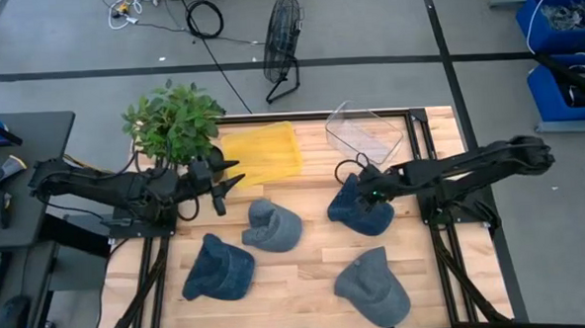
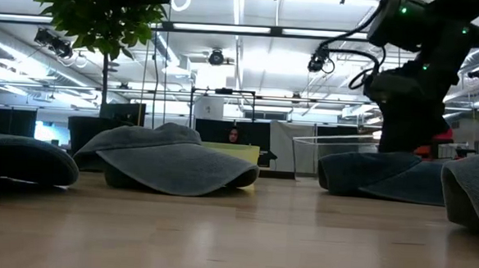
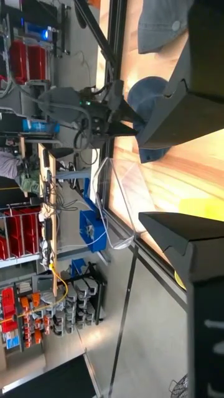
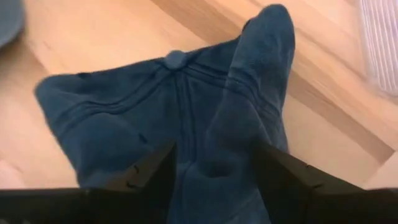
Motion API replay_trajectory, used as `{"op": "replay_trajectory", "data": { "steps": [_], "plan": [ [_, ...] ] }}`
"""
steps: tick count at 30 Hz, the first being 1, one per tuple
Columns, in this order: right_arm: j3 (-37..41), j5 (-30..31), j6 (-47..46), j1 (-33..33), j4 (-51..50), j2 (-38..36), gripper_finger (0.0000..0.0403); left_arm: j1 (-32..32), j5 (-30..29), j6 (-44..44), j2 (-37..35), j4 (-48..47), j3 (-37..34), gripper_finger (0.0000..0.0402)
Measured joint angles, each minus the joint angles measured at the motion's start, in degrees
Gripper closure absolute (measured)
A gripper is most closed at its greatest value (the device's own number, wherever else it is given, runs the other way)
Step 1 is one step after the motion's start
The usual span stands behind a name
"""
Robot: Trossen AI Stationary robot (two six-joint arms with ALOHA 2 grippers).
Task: Pick & Place hat
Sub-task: Put the top blue cap into the transparent bin
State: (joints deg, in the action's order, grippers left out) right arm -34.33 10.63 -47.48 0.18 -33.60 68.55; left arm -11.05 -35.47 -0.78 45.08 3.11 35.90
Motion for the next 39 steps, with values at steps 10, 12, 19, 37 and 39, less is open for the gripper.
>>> {"op": "replay_trajectory", "data": {
  "steps": [10,12,19,37,39],
  "plan": [
    [-0.02,1.82,-2.38,-0.04,-2.45,5.40,0.0205,0.00,0.01,-0.02,-0.02,-0.19,0.00,0.0220],
    [-0.05,0.78,-1.32,-0.04,-2.77,6.30,0.0229,0.00,0.01,-0.04,-0.02,-0.38,0.00,0.0220],
    [-1.32,-1.87,0.07,-0.04,-4.41,6.96,0.0386,0.00,0.01,-0.04,-0.02,-0.42,0.00,0.0220],
    [-40.29,46.55,25.44,-0.38,-31.98,5.64,0.0395,0.00,0.03,-0.04,-0.04,-0.44,0.00,0.0220],
    [-40.37,55.08,25.92,-1.74,-32.46,5.66,0.0395,0.00,0.01,-0.04,-0.04,-0.44,0.00,0.0220]
  ]
}}
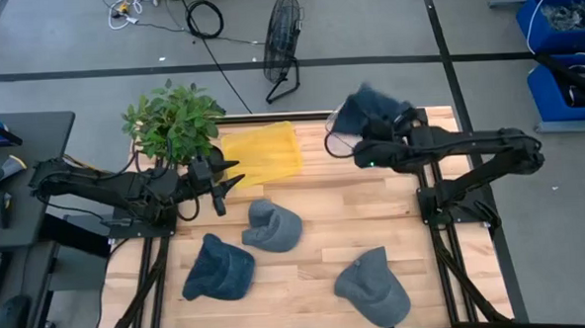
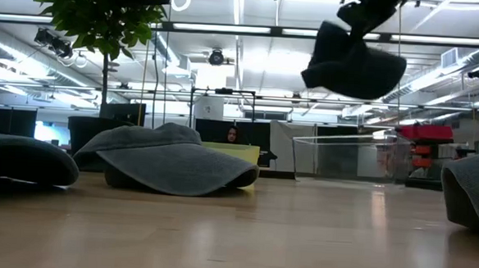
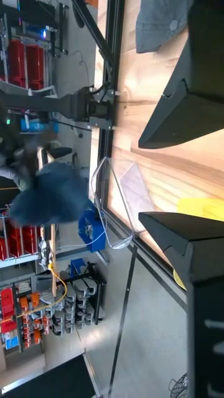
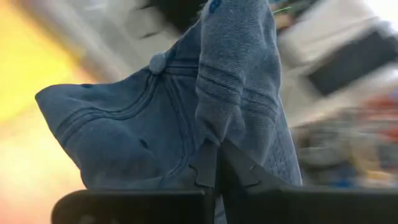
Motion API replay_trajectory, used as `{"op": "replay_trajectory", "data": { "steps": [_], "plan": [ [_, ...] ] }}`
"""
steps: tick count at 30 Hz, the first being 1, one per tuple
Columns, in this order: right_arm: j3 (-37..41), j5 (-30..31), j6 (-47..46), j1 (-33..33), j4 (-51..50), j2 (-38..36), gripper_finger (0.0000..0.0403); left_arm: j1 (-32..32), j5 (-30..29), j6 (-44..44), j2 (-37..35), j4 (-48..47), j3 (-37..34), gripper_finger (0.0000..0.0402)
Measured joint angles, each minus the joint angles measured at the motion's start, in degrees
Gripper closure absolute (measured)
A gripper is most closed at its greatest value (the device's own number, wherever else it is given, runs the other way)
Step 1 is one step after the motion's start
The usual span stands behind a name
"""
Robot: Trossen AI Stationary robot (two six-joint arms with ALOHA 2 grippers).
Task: Pick & Place hat
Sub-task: Put the top blue cap into the transparent bin
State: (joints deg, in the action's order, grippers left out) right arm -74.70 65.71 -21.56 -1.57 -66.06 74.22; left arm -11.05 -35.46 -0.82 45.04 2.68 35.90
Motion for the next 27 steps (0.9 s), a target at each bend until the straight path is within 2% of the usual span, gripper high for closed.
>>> {"op": "replay_trajectory", "data": {
  "steps": [2,7,10,15,18,22,27],
  "plan": [
    [0.86,3.26,-0.09,-1.96,-0.76,-0.01,0.0395,0.00,0.00,0.01,0.00,0.01,0.00,0.0220],
    [8.54,2.23,-1.93,-7.32,3.14,0.02,0.0395,0.00,0.02,-0.04,0.00,0.00,0.00,0.0220],
    [14.93,1.31,-1.70,-9.69,11.55,0.06,0.0395,0.00,0.02,-1.62,0.00,0.00,0.00,0.0220],
    [22.21,-6.03,6.23,-11.36,29.44,0.07,0.0395,0.00,0.02,-2.54,0.00,0.00,-0.02,0.0220],
    [25.00,-8.37,8.83,-12.49,36.17,0.07,0.0395,0.00,0.02,-2.55,0.00,0.00,-0.02,0.0220],
    [26.49,-11.88,5.91,-14.09,35.75,0.07,0.0394,0.00,0.02,-2.56,0.00,0.00,-0.02,0.0220],
    [26.51,-15.87,0.53,-16.27,28.90,0.07,0.0394,0.00,0.02,-2.53,0.00,0.00,-0.02,0.0220]
  ]
}}
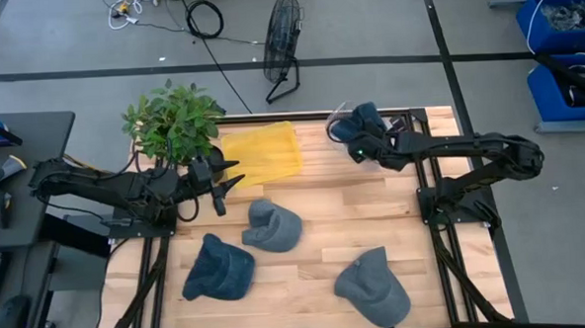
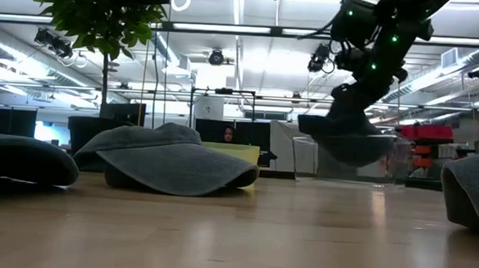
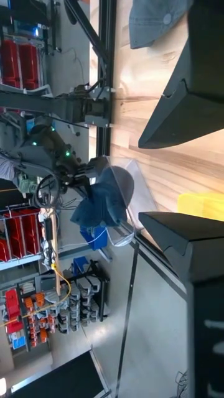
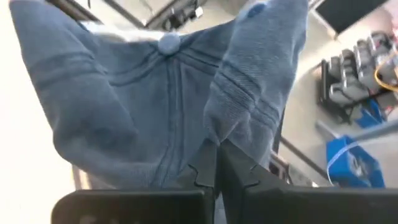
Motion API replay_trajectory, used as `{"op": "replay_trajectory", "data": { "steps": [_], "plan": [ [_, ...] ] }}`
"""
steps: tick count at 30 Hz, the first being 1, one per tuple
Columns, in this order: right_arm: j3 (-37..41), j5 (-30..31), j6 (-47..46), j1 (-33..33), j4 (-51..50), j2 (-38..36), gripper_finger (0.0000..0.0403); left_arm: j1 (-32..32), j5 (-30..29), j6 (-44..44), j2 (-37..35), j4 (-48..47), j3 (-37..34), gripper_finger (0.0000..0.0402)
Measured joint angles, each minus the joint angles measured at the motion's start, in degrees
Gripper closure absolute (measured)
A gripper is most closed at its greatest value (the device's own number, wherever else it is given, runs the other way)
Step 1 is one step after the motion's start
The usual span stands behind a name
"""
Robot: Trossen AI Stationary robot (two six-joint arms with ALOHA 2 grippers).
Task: Pick & Place hat
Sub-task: Put the top blue cap into the transparent bin
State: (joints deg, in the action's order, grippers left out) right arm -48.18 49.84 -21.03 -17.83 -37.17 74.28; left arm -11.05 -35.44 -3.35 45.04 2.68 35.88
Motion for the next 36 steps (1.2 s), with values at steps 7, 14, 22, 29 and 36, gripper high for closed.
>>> {"op": "replay_trajectory", "data": {
  "steps": [7,14,22,29,36],
  "plan": [
    [0.00,0.50,-3.99,-3.21,-6.44,0.00,0.0394,-0.02,0.00,-0.32,0.00,0.00,0.00,0.0220],
    [0.00,-14.79,3.38,-5.76,-6.35,0.00,0.0394,-0.02,0.00,-0.35,0.02,-1.22,-0.02,0.0220],
    [0.00,-25.79,8.45,-6.88,-5.79,-0.02,0.0391,-0.02,0.00,-0.35,0.02,-1.25,-0.02,0.0220],
    [0.00,-25.41,8.77,-6.90,-7.05,-0.02,0.0339,-0.02,0.00,-0.35,0.00,-1.22,-0.02,0.0220],
    [-2.05,-19.27,17.44,-6.48,-9.88,0.02,0.0268,0.00,0.00,-1.30,0.00,-1.20,-0.02,0.0220]
  ]
}}
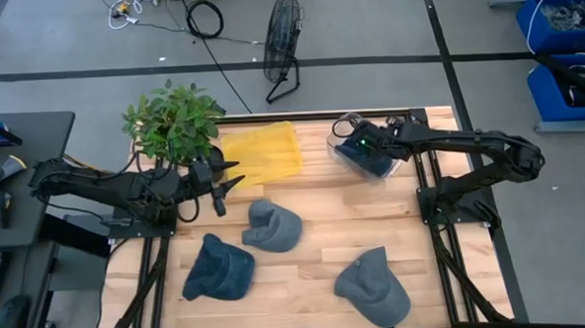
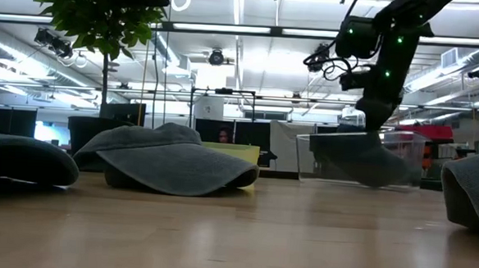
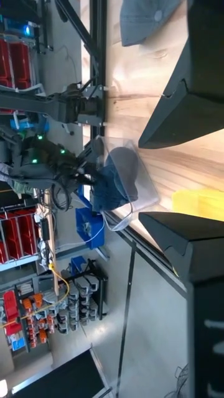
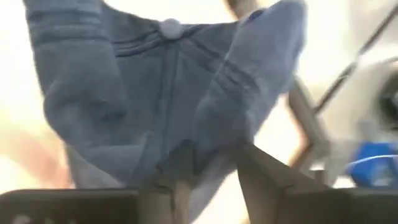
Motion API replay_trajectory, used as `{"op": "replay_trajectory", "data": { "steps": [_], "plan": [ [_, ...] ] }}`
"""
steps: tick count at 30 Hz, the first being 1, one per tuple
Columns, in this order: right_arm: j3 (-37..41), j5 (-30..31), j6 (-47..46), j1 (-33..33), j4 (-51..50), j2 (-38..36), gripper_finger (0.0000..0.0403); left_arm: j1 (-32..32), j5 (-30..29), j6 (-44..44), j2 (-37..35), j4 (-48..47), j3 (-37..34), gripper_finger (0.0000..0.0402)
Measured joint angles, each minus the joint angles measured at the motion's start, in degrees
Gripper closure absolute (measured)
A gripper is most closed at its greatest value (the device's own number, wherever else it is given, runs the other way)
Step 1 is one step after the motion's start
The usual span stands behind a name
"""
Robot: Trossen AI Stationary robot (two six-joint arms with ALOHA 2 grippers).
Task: Pick & Place hat
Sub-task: Put the top blue cap into the transparent bin, then put the blue cap into the transparent bin
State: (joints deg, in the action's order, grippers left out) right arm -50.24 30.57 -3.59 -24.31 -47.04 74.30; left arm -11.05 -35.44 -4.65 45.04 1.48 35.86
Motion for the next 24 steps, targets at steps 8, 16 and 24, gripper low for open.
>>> {"op": "replay_trajectory", "data": {
  "steps": [8,16,24],
  "plan": [
    [-13.76,-9.01,-5.11,3.00,-5.62,-0.02,0.0234,0.00,0.03,2.19,0.00,-0.08,0.00,0.0220],
    [-14.92,-27.80,-3.57,9.40,6.58,-0.04,0.0239,-0.07,5.05,8.87,0.01,-5.13,0.00,0.0220],
    [-9.95,-28.07,-1.83,13.75,13.82,-0.02,0.0243,-0.69,23.76,29.68,2.01,-7.48,0.02,0.0220]
  ]
}}
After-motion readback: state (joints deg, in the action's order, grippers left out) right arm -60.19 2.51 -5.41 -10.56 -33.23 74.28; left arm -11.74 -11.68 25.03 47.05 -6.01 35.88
